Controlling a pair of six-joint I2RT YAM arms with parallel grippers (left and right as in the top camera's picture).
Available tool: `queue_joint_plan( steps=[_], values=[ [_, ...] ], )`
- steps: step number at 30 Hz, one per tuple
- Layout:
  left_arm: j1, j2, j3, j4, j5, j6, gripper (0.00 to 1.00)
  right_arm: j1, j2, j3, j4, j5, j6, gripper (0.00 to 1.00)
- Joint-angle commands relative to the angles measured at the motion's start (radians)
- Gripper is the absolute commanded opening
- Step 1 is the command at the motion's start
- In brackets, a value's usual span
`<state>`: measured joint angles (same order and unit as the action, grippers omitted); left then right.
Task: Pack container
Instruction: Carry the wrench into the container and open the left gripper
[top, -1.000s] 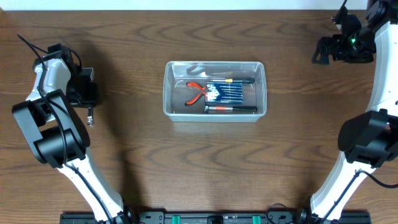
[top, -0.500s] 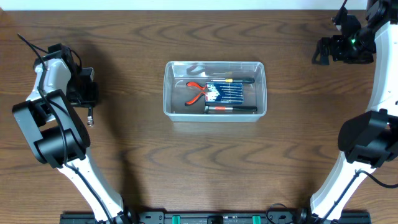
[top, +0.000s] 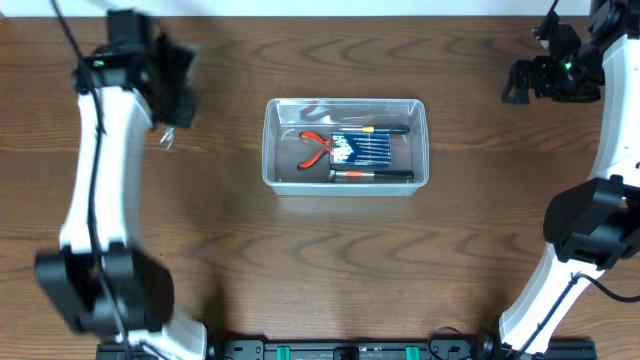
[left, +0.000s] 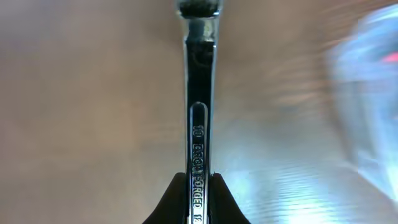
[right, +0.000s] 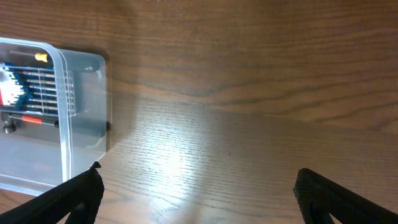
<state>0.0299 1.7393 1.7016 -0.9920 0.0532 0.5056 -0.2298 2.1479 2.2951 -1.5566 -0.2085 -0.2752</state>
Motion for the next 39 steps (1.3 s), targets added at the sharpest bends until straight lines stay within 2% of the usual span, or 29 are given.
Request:
queue_joint_plan(
  steps=[1, 3, 6, 12, 21, 30, 31, 32, 33, 34, 36, 38, 39],
  values=[
    [-0.132, -0.047, 0.005, -0.007, 0.037, 0.262, 0.06, 0.009, 0.003, -0.001, 0.005, 0.003, 0.013, 0.99],
    [-0.214, -0.046, 0.005, -0.005, 0.084, 0.388, 0.06, 0.009, 0.003, -0.001, 0.012, 0.003, 0.013, 0.99],
    [-0.311, -0.015, 0.004, 0.018, 0.166, 0.463, 0.06, 0.009, 0.003, -0.001, 0.021, 0.003, 0.013, 0.99],
    [-0.42, 0.118, 0.004, 0.047, 0.187, 0.47, 0.06, 0.009, 0.003, -0.001, 0.027, 0.003, 0.013, 0.99],
    [-0.431, 0.356, 0.004, 0.064, 0.186, 0.469, 0.06, 0.009, 0.003, -0.001, 0.025, 0.002, 0.013, 0.99],
    [-0.431, 0.414, 0.004, 0.064, 0.186, 0.469, 0.06, 0.009, 0.003, -0.001, 0.008, 0.003, 0.013, 0.99],
    [-0.431, 0.413, 0.004, 0.064, 0.186, 0.469, 0.13, 0.009, 0.003, -0.001, 0.008, 0.002, 0.013, 0.99],
    [-0.431, 0.413, 0.004, 0.063, 0.185, 0.466, 0.31, 0.009, 0.003, -0.001, 0.008, 0.003, 0.013, 0.99],
    [-0.431, 0.413, 0.004, 0.063, 0.184, 0.461, 0.6, 0.009, 0.003, -0.001, 0.009, 0.003, 0.013, 0.99],
    [-0.431, 0.413, 0.004, 0.063, 0.18, 0.458, 0.76, 0.009, 0.003, -0.001, 0.01, 0.002, 0.013, 0.99],
    [-0.431, 0.407, 0.005, 0.063, 0.163, 0.457, 0.86, 0.009, 0.003, -0.001, 0.013, 0.003, 0.013, 0.99],
    [-0.431, 0.39, 0.005, 0.064, 0.149, 0.449, 1.0, 0.009, 0.003, -0.001, 0.024, 0.002, 0.013, 0.99],
    [-0.43, 0.375, 0.005, 0.068, 0.136, 0.429, 0.98, 0.009, 0.003, -0.001, 0.034, -0.001, 0.015, 0.99]
  ],
)
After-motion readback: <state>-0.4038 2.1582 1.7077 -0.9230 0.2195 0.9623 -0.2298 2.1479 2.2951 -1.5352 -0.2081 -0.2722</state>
